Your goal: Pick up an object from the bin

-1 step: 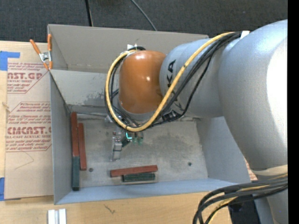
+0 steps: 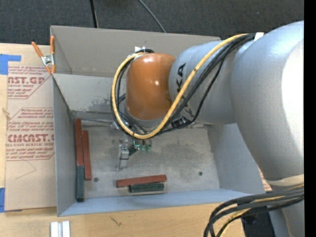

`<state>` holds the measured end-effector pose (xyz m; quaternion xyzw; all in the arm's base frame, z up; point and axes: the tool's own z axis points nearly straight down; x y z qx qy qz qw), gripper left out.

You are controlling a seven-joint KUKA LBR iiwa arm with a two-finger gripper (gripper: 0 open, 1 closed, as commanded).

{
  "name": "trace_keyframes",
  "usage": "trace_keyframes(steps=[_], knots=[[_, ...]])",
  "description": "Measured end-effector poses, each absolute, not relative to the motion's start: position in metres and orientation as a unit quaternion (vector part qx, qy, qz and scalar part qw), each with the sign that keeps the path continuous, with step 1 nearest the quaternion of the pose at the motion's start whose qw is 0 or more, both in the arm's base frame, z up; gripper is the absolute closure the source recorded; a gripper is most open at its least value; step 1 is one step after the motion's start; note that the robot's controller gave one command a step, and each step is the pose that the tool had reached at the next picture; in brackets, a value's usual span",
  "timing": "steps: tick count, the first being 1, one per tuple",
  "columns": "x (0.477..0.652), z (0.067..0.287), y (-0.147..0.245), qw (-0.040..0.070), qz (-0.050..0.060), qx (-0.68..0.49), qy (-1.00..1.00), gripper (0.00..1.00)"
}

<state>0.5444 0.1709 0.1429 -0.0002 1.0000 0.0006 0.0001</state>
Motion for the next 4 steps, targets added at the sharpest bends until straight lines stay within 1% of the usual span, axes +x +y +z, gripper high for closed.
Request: trace_keyframes(steps=[1, 2, 3, 4], knots=[[0.534, 0.095, 0.144, 0.004, 0.001, -0.01, 1.0, 0.0], [0.522, 0.072, 0.127, -0.002, 0.0, 0.013, 1.0, 0.0], [0.503, 0.085, 0.122, 0.0, 0.0, -0.037, 0.999, 0.0], [0.486, 0.088, 0.092, 0.0, 0.0, -0.093, 0.996, 0.0]])
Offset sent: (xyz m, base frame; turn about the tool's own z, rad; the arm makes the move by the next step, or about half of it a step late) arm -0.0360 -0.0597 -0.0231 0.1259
